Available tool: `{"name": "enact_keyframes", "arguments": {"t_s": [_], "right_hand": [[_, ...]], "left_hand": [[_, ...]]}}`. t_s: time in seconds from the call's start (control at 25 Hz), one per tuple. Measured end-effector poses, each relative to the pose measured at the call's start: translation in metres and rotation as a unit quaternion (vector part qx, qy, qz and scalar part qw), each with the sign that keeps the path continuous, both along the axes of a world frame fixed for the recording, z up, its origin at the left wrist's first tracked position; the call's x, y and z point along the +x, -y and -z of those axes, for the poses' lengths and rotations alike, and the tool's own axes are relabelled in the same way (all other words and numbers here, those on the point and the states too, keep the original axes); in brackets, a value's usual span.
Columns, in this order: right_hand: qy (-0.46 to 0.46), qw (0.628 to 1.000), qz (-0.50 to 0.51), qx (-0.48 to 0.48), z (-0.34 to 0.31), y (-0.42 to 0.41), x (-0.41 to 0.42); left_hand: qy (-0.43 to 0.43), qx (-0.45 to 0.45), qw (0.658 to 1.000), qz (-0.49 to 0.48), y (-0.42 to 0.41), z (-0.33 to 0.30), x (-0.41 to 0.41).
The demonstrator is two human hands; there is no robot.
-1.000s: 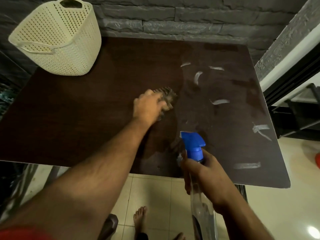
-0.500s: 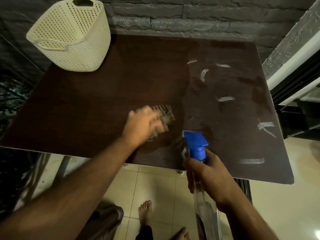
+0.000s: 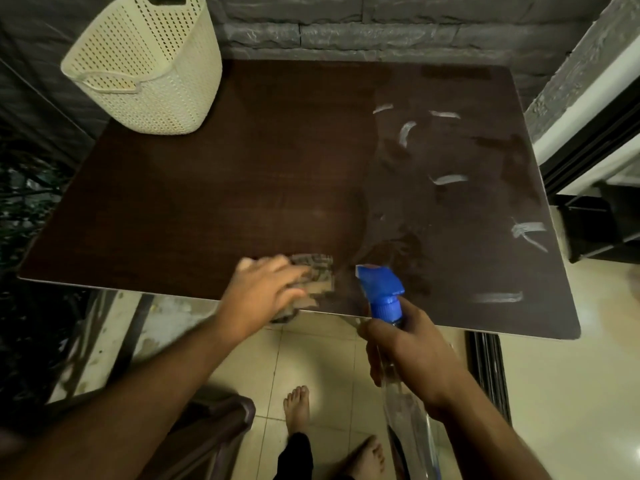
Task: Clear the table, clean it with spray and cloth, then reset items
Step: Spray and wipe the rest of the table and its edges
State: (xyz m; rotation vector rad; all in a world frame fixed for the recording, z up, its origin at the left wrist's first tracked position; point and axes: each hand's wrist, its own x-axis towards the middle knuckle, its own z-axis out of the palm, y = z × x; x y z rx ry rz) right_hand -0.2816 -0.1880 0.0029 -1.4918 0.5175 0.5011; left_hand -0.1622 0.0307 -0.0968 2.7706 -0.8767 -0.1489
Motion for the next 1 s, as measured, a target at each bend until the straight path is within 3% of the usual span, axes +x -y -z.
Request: {"name": "enact_keyframes", "arguments": {"t_s": [0.16,0.2,0.28,0.36,0.44,0.48,0.6,0.68,0.76,0.92,1.0], "right_hand": [[-0.001,1.0,0.008,-0.004,0.006,0.005,-0.002],[0.0,1.0,0.012,-0.006,0.007,0.006,0.0],[0.001,1.0,0.017,-0.003,0.009,0.006,0.004],[0.001,1.0,0.007,-0.003,0.006,0.005,0.004],[0.002,1.0,0.004,-0.002,0.004,0.005,0.002],[0.002,1.0,0.006,-0.004,0.004,0.007,0.001],[0.002,1.0,0.008,-0.025,0.006,0.016,0.0],[0.003,1.0,0.003,-0.031,0.007,0.019,-0.002],[0.001,1.0,0.005,-0.022,0.005,0.02,-0.004],[-0.001,1.0,0.009,-0.01,0.0,0.025,-0.01],[0.001,1.0,0.011,-0.014,0.002,0.032,-0.013]], "left_hand": [[0.031,0.048,0.97,-0.238,-0.03,0.006,0.089],[0.03,0.048,0.964,-0.259,-0.02,0.006,0.099],[0.017,0.037,0.976,-0.214,0.024,0.004,0.072],[-0.031,0.023,0.996,-0.083,0.052,0.0,0.011],[-0.027,0.012,1.0,0.005,0.039,-0.003,-0.027],[-0.009,0.012,1.0,-0.002,0.027,-0.004,-0.019],[0.032,0.044,0.981,-0.185,0.005,0.007,0.062],[0.02,0.034,0.968,-0.246,0.014,0.006,0.099],[0.001,0.023,0.979,-0.203,0.053,0.002,0.078],[-0.045,0.005,0.999,0.015,0.061,-0.005,-0.045],[-0.025,0.004,0.999,-0.023,0.034,-0.005,-0.023]]}}
